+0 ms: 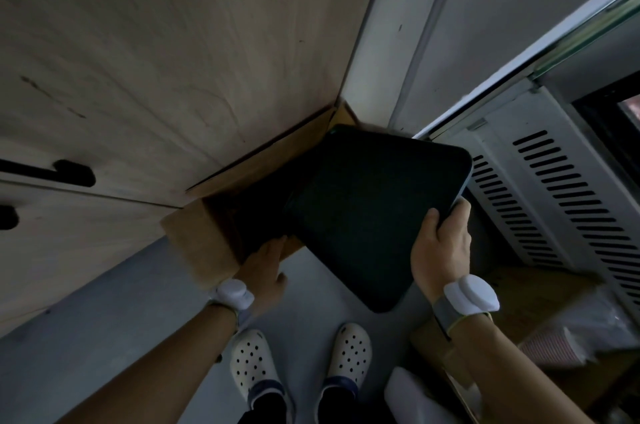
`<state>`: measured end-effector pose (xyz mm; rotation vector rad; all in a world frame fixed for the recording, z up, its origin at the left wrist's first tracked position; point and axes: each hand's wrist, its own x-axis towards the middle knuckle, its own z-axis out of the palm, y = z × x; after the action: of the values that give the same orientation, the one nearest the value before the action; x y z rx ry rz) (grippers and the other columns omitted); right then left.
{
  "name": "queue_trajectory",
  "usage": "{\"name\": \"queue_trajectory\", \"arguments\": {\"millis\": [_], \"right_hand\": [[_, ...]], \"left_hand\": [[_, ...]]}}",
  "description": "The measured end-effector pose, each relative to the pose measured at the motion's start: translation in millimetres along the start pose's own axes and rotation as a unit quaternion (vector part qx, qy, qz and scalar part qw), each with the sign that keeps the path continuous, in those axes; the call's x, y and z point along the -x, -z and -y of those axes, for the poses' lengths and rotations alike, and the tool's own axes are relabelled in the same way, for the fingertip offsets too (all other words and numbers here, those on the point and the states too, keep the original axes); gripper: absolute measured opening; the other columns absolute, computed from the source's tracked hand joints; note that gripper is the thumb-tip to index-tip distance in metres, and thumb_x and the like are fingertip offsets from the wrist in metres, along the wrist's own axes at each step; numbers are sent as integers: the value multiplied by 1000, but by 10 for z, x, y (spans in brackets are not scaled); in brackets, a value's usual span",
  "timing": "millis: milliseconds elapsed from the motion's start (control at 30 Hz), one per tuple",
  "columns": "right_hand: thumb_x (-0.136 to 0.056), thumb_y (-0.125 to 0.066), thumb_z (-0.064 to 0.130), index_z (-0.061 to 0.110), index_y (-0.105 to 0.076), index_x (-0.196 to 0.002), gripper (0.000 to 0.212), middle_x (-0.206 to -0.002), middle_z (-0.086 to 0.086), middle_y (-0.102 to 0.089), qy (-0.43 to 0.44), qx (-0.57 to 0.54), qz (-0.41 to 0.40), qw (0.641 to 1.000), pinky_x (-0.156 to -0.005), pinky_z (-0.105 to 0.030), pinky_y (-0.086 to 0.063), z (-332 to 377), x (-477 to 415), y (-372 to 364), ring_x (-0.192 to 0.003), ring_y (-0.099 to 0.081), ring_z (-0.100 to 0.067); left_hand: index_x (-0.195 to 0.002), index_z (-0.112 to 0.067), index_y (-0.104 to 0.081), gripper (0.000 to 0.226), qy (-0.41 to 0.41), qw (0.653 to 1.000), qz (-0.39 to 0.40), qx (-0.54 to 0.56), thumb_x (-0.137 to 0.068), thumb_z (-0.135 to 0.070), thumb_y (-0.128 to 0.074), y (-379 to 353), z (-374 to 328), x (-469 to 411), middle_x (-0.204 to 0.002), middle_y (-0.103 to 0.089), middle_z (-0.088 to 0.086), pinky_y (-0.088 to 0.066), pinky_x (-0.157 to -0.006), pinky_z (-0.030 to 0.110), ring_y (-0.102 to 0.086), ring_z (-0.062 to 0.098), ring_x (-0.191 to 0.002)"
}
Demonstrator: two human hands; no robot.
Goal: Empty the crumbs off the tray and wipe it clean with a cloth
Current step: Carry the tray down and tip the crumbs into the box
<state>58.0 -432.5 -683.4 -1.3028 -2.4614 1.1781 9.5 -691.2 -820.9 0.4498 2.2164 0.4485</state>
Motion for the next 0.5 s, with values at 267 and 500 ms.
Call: {"name": "queue_trajectory", "arguments": {"millis": [267, 500], "right_hand": [[-101, -38, 18, 18, -40, -119, 18, -74, -8, -55, 12, 5, 14, 1000, -51, -51, -45, 62, 3, -76, -58, -54, -34], [-98, -35, 19, 19, -35, -118, 20, -75, -5, -58, 20, 48, 35, 998, -54, -52, -51, 75, 61, -273, -60, -58, -30]], "left_hand": [[-161, -18, -15, 77, -21, 903, -395, 166, -98, -51, -44, 515, -671, -48, -169, -7, 12, -14, -123, 40, -13, 30, -154], [-156, -42, 12, 91, -76, 975, 10, 207, -81, -88, -12, -217, -1149, -4, -167, 16, -13, -4, -124, 54, 15, 13, -153]]}}
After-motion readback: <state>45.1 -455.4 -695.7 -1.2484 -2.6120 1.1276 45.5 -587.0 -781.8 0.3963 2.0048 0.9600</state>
